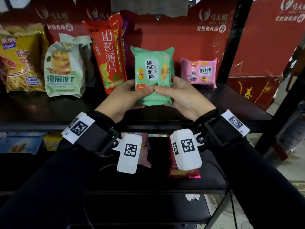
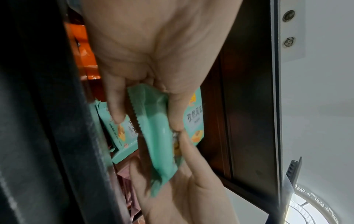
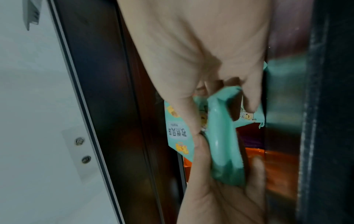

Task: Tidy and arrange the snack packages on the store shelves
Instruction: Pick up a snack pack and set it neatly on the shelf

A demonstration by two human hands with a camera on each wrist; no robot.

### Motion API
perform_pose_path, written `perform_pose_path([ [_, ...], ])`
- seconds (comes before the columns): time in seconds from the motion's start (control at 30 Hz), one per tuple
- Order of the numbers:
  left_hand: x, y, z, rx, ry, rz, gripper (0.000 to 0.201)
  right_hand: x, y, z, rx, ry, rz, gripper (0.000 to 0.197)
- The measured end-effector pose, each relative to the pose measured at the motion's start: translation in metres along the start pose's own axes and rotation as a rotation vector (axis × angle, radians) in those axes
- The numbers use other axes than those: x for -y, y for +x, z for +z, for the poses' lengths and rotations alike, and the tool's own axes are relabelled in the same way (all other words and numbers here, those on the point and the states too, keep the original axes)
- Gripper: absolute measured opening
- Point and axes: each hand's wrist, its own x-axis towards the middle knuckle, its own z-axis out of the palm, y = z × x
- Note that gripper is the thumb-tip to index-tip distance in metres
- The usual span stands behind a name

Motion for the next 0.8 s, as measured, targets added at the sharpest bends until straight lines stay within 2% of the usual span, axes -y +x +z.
perform_pose_path([
  [0.1,-0.010,0.000,0.000,0.068,-0.042,-0.008,0.049,0.005,0.000,-0.002,0.000,0.048,-0.031,0.044],
  [0.17,-0.017,0.001,0.001,0.032,-0.137,0.042,0.057,0.005,0.000,-0.003,0.014,0.025,-0.045,0.043],
  [0.3,-0.021,0.006,0.004,-0.091,-0.152,0.096,0.045,0.008,-0.001,-0.007,0.097,0.032,-0.054,0.048],
  [0.43,-0.017,0.008,0.010,-0.061,-0.129,0.089,0.046,0.014,0.003,-0.008,0.020,0.112,-0.127,0.038],
  [0.53,-0.020,0.009,0.012,-0.028,-0.224,0.123,0.052,0.015,0.005,-0.008,-0.033,0.074,-0.171,0.023],
  [0.7,-0.029,0.017,0.010,-0.113,-0.332,0.185,0.011,0.016,0.004,-0.008,0.081,0.018,-0.141,0.019],
  [0.8,-0.029,0.020,0.013,-0.157,-0.311,0.214,0.007,0.019,0.003,-0.007,0.057,0.088,-0.120,0.013],
])
